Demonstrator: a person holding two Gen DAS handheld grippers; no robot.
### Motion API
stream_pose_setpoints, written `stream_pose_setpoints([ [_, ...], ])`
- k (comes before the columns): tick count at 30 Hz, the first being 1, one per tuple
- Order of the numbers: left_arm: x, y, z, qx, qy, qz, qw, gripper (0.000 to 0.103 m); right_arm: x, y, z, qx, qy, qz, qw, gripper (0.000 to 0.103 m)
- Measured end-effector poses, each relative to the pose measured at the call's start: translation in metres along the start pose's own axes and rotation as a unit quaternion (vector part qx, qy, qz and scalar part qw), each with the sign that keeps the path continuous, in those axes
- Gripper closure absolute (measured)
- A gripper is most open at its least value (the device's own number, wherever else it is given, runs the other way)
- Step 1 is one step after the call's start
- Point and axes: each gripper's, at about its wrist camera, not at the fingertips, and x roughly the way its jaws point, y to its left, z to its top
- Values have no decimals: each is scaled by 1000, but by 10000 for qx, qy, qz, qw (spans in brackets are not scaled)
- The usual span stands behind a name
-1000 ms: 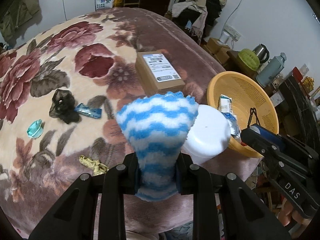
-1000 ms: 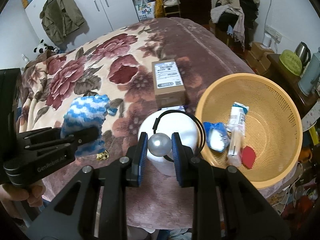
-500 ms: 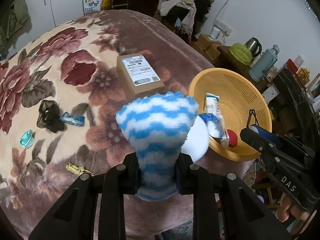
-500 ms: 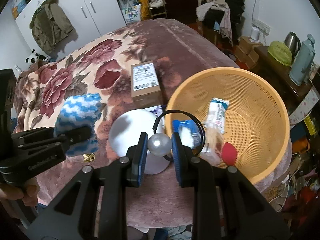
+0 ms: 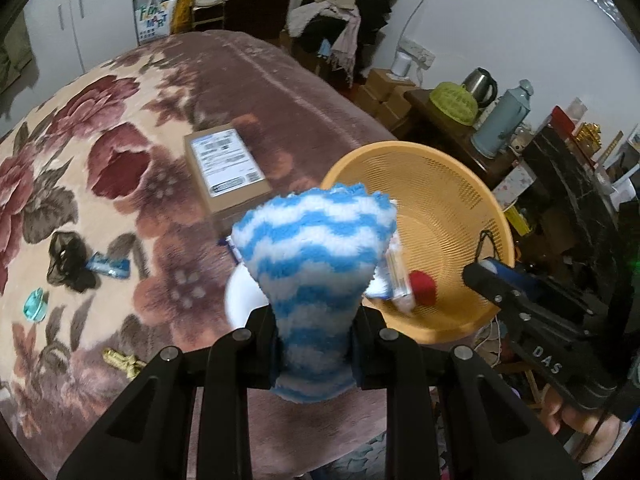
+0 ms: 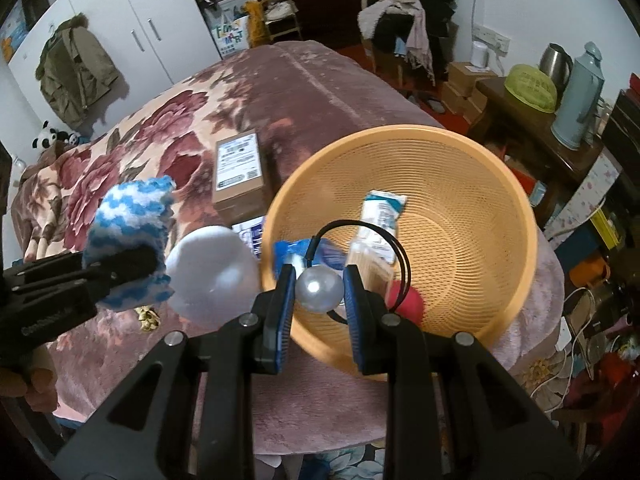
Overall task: Organize soft objects
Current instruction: 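Open the left tool over the basket while the right tool releases the hair tie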
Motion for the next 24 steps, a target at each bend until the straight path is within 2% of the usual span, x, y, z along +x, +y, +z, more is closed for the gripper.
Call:
stream_pose_setpoints([
  [14,34,-67,31,228,16,-837,9962,77,-10,-44,9,516,-123,-181,9984,78],
  [16,42,-74,33,249,11,-1040,9943,70,-11,-52,11,627,-174,-210,9977,78],
  [18,48,-77,33,212,-16,-1132,9933,39,-12,-60,13,844,-271,-147,9960,75],
  [19,49,-75,33,159,-56,-1153,9932,35,-11,-65,13,982,-280,-74,9947,74],
  [21,51,-72,33,137,-99,-1092,9939,31,-10,-72,13,1209,-262,-29,9923,59],
  [23,51,-68,32,138,-118,-1023,9946,24,-10,-73,12,1267,-302,-67,9915,47],
  [24,50,-64,31,115,-130,-992,9949,22,-10,-73,11,1257,-306,-64,9916,44],
])
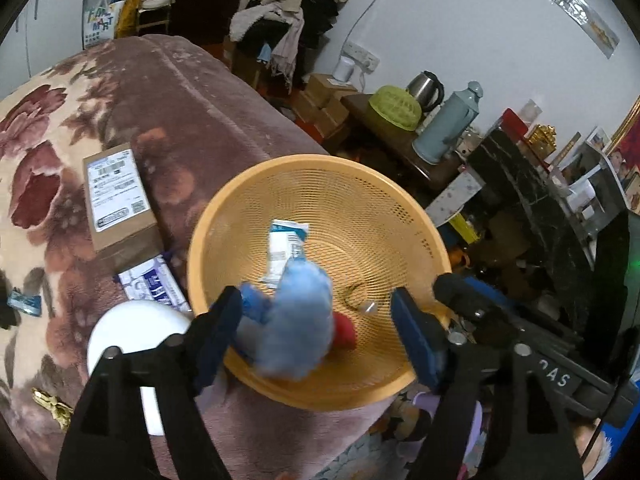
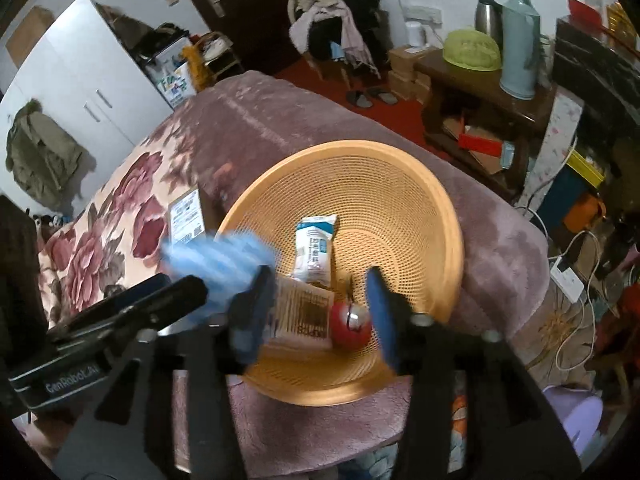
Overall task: Organize soft objects
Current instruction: 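Open the left tool over the basket while the right tool releases the hair tie, then move both open tools back from the basket toward the bed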
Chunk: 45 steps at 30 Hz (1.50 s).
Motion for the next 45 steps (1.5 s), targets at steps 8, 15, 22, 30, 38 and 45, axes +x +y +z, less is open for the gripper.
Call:
stream_pose_setpoints([
  [8,-13,12,-8,110,-1,451,9989,1,5,4,-6,-132,231,-51,9996,12],
  [15,-24,23,-17,92,41,702,9975,1,5,5,-13,-160,333,-116,9993,6],
  [22,-34,41,-25,-40,39,815,9967,1,2,9,-20,-233,387,-159,9989,4],
  [30,-42,58,-34,-178,52,902,9958,1,4,25,-26,-395,439,-184,9981,2],
  [38,-54,73,-44,-281,17,959,9950,1,6,45,-32,-607,445,-268,9968,0],
  [45,-65,88,-51,-384,-9,926,9950,1,5,61,-35,-718,425,-278,9961,0],
])
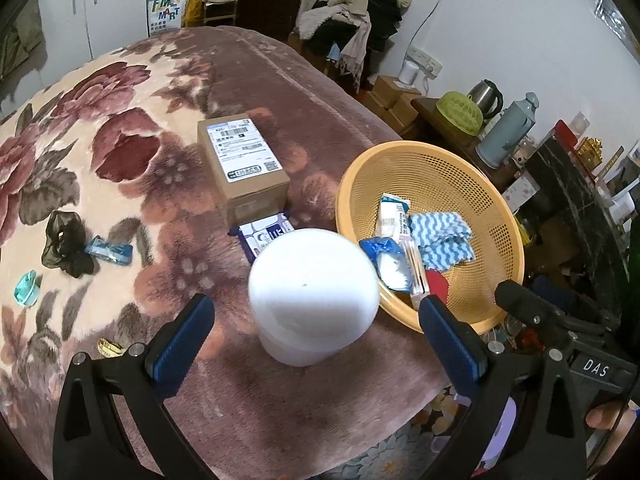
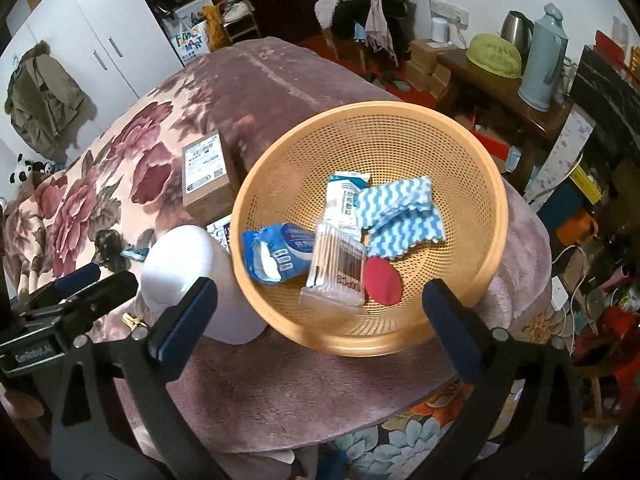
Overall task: Organize soft objects
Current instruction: 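Move both open tools back from the basket toward the bed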
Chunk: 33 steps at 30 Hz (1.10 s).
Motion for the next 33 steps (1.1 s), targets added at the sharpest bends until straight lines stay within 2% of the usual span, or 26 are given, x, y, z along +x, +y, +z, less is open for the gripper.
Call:
stream_pose_setpoints([
  [33,-36,90,-25,-537,-150,200,9982,1,1,85,-9,-709,43,101,9974,0],
])
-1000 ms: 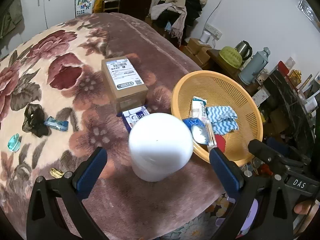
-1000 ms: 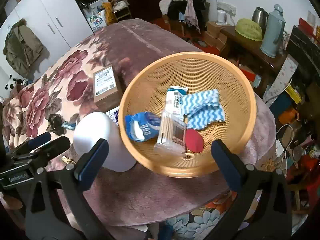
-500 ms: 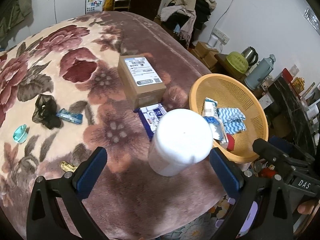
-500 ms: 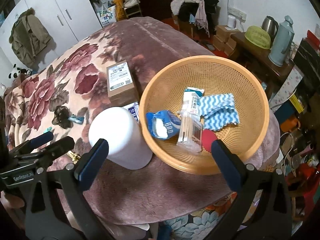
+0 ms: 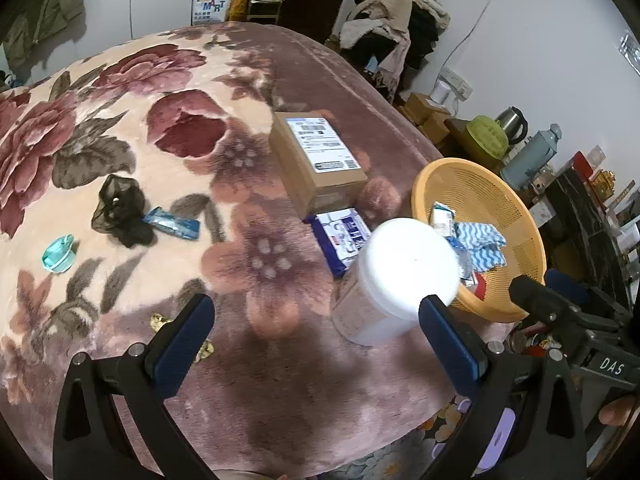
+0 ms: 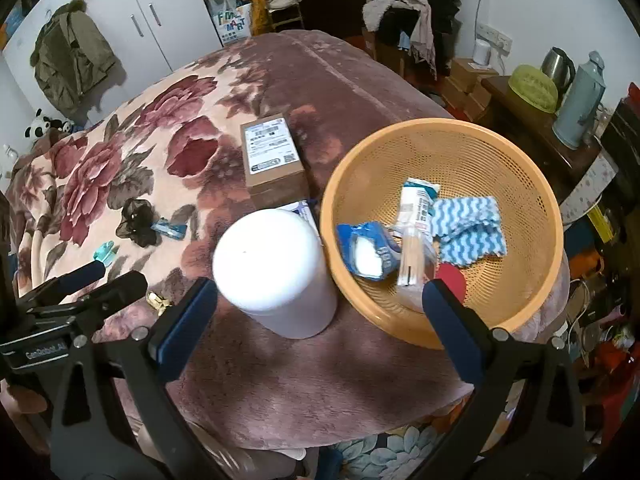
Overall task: Organize soft objects
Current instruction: 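Move both open tools back from the basket toward the bed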
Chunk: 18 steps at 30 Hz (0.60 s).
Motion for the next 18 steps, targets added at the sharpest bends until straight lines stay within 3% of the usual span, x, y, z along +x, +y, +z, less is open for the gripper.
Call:
stream_pose_setpoints([
  [18,-12,71,-12,-456,-48,165,9988,1,17,70,-2,-523,140,141,9984,0],
])
